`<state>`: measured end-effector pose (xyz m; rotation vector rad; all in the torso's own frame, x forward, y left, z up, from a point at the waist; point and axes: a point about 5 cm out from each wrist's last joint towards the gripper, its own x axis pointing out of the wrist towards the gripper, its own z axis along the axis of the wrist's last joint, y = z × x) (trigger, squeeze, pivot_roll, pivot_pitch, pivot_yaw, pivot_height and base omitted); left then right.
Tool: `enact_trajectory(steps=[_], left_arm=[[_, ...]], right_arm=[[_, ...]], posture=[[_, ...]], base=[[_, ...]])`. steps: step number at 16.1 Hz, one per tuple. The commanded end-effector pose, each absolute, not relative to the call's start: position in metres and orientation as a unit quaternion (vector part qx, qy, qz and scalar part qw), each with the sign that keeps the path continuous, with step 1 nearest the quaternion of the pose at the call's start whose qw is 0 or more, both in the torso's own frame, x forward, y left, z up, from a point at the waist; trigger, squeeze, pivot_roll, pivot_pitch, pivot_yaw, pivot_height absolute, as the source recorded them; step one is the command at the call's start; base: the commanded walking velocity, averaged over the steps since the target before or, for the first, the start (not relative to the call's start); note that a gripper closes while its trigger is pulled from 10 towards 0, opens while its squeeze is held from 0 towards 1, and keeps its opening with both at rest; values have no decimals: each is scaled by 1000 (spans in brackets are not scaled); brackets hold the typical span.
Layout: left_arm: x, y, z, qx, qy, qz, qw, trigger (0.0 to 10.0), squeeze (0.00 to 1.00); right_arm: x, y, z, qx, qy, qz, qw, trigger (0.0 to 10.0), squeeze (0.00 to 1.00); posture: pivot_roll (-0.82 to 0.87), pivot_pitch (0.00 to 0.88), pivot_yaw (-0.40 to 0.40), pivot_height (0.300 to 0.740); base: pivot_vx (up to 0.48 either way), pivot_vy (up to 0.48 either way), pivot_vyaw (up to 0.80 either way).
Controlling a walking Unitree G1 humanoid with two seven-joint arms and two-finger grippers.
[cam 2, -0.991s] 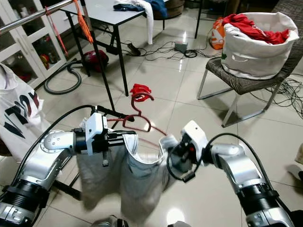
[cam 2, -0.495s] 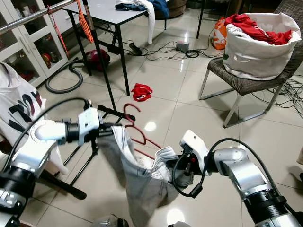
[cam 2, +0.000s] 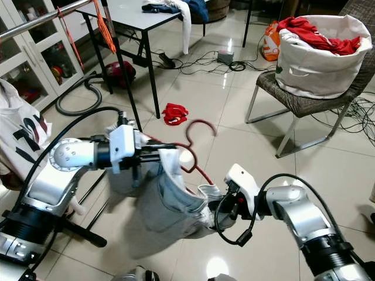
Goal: Hang hanger
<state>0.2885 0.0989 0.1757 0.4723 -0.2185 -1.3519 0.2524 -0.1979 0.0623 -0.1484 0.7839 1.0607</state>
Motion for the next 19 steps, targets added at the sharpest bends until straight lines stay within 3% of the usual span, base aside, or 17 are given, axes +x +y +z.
enact_trajectory(steps=[1,5,7,10,16,19], left_arm=[[287,91,199,222,-148,-624,734,0,0],[305,125,173,272,-75,-573,769,0,0],[307,135,158,269,-42,-559,783,0,0],[307,139,141,262,-20,-553,790,0,0],[309,133,136,261,-33,-553,791,0,0],[312,136,133,265,-31,-544,795,0,0]], right_arm=[[255,-194,62,-91,363,497,783,10000,0],[243,-188,62,-84,362,524,766,10000,0],[244,-185,76,-52,335,535,773,10000,0],[245,-186,90,-20,322,537,780,10000,0],[231,-184,66,21,389,520,760,10000,0],[232,-183,65,40,397,507,764,10000,0]], posture=[[-116,0,63,740],[-109,0,64,740],[-109,0,63,740],[-121,2,59,740],[-127,5,55,740],[-120,7,51,740]], base=[[0,0,0],[0,0,0],[0,0,0],[0,0,0],[0,0,0],[0,0,0]])
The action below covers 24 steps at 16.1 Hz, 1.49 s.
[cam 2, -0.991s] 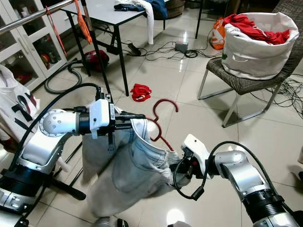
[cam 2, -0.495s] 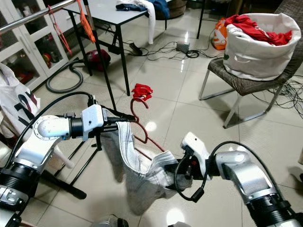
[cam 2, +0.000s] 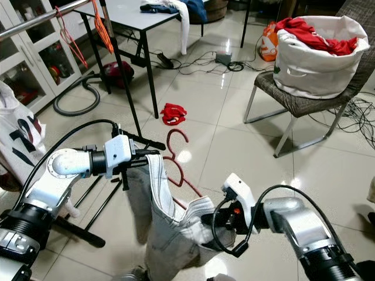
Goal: Hang hanger
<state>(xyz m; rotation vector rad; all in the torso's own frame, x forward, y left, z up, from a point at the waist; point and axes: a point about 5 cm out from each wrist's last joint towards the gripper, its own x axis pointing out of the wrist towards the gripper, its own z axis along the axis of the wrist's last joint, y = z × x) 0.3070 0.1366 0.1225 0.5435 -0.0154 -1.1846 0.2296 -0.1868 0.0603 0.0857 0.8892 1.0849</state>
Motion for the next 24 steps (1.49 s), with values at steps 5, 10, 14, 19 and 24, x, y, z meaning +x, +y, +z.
enact_trajectory(steps=[5,10,14,19,24], left_arm=[[311,139,121,265,-16,-536,801,0,0],[307,126,120,262,-30,-555,789,0,0],[307,126,120,262,-30,-555,789,0,0],[307,126,120,262,-30,-555,789,0,0],[307,126,120,262,-30,-555,789,0,0]], right_arm=[[224,-187,61,43,428,498,753,10000,0],[236,-183,64,29,406,488,772,10000,0],[236,-183,64,29,406,488,772,10000,0],[236,-183,64,29,406,488,772,10000,0],[236,-183,64,29,406,488,772,10000,0]], posture=[[-117,11,43,740],[-117,11,43,740],[-117,11,43,740],[-117,11,43,740],[-117,11,43,740]], base=[[0,0,0],[0,0,0],[0,0,0],[0,0,0],[0,0,0]])
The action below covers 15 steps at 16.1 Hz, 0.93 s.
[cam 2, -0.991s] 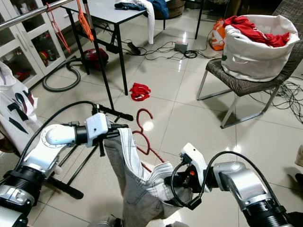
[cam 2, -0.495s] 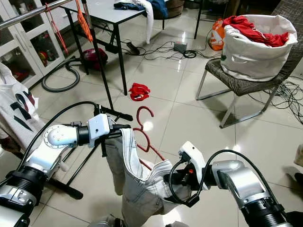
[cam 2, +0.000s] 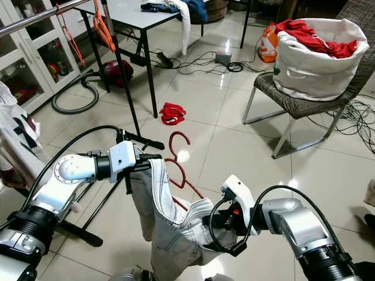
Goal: Hang hanger
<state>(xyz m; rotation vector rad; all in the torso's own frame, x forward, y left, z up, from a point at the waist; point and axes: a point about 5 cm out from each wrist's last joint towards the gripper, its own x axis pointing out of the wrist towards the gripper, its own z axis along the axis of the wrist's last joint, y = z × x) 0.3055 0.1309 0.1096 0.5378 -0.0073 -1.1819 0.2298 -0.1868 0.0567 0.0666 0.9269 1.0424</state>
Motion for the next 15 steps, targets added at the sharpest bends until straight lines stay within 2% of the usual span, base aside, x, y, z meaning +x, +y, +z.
enact_trajectory(steps=[1,3,6,12,15], left_arm=[[307,126,120,262,-30,-555,789,0,0],[284,94,115,247,-55,-612,749,0,0],[284,95,106,247,-42,-606,755,0,0],[288,95,106,264,-45,-586,765,0,0],[287,96,104,266,-41,-583,767,0,0]], right_arm=[[236,-183,64,29,406,488,772,10000,0],[254,-170,53,2,381,457,804,10000,0],[258,-168,50,4,376,442,814,10000,0],[257,-163,43,-8,377,452,809,10000,0],[260,-163,44,-1,371,444,816,10000,0]], posture=[[-117,11,43,740],[-110,0,47,740],[-112,0,48,740],[-110,0,48,740],[-110,0,48,740]], base=[[0,0,0],[0,0,0],[0,0,0],[0,0,0],[0,0,0]])
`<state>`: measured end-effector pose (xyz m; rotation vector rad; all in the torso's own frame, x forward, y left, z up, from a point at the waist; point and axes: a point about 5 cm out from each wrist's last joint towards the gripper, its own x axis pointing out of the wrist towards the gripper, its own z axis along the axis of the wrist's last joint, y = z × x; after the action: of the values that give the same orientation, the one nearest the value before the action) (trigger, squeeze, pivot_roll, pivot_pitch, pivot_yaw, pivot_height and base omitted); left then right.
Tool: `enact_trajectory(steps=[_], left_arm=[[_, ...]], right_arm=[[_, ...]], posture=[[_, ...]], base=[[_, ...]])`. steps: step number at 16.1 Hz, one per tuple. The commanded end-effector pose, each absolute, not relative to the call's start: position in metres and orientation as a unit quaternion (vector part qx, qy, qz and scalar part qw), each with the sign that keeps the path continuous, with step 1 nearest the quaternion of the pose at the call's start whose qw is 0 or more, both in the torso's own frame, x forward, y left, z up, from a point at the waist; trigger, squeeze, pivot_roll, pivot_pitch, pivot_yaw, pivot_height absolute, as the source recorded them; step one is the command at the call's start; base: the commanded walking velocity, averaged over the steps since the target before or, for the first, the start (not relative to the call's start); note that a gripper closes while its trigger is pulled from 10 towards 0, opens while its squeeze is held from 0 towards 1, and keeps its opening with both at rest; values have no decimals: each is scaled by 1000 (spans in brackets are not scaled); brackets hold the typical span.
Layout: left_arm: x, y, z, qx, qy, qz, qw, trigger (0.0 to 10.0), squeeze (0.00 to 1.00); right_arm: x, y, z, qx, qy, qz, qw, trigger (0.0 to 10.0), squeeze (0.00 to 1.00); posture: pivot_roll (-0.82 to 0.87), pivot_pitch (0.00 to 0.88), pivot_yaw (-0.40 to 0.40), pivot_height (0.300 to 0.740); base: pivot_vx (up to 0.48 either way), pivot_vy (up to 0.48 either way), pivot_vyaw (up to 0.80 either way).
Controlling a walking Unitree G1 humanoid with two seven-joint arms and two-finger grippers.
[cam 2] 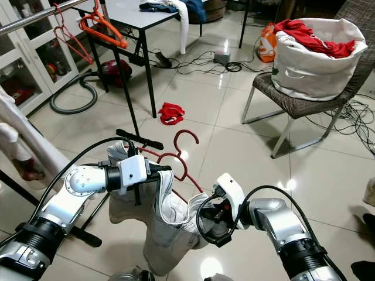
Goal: Hang hanger
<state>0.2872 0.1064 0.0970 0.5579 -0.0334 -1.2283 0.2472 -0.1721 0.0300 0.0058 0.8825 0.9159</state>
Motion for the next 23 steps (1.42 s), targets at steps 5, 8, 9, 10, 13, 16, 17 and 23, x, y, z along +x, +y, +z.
enact_trajectory(steps=[5,8,9,10,13,16,17,23], left_arm=[[289,97,103,274,-35,-576,770,0,0],[291,99,103,273,-32,-573,772,0,0],[291,99,103,273,-32,-574,771,0,0],[291,98,103,274,-32,-574,771,0,0],[291,98,103,274,-32,-572,772,0,0],[293,98,105,277,-37,-568,774,0,0],[293,98,105,279,-38,-566,775,0,0],[296,98,105,280,-22,-561,779,0,0]], right_arm=[[261,-159,43,2,368,445,816,10000,0],[261,-160,43,-1,368,444,817,10000,0],[262,-160,43,-1,365,442,820,10000,0],[263,-159,43,1,358,437,825,10000,0],[273,-157,48,4,313,419,852,10000,0],[285,-151,51,13,258,375,890,10000,0],[286,-151,50,14,256,371,892,10000,0],[288,-148,48,22,246,367,897,10000,0]], posture=[[-108,0,51,740],[-109,0,54,740],[-110,0,55,740],[-110,0,55,740],[-110,0,56,740],[-102,0,56,740],[-102,0,56,740],[-106,0,59,740]], base=[[0,0,0],[0,0,0],[0,0,0],[0,0,0],[0,0,0],[0,0,0],[0,0,0],[0,0,0]])
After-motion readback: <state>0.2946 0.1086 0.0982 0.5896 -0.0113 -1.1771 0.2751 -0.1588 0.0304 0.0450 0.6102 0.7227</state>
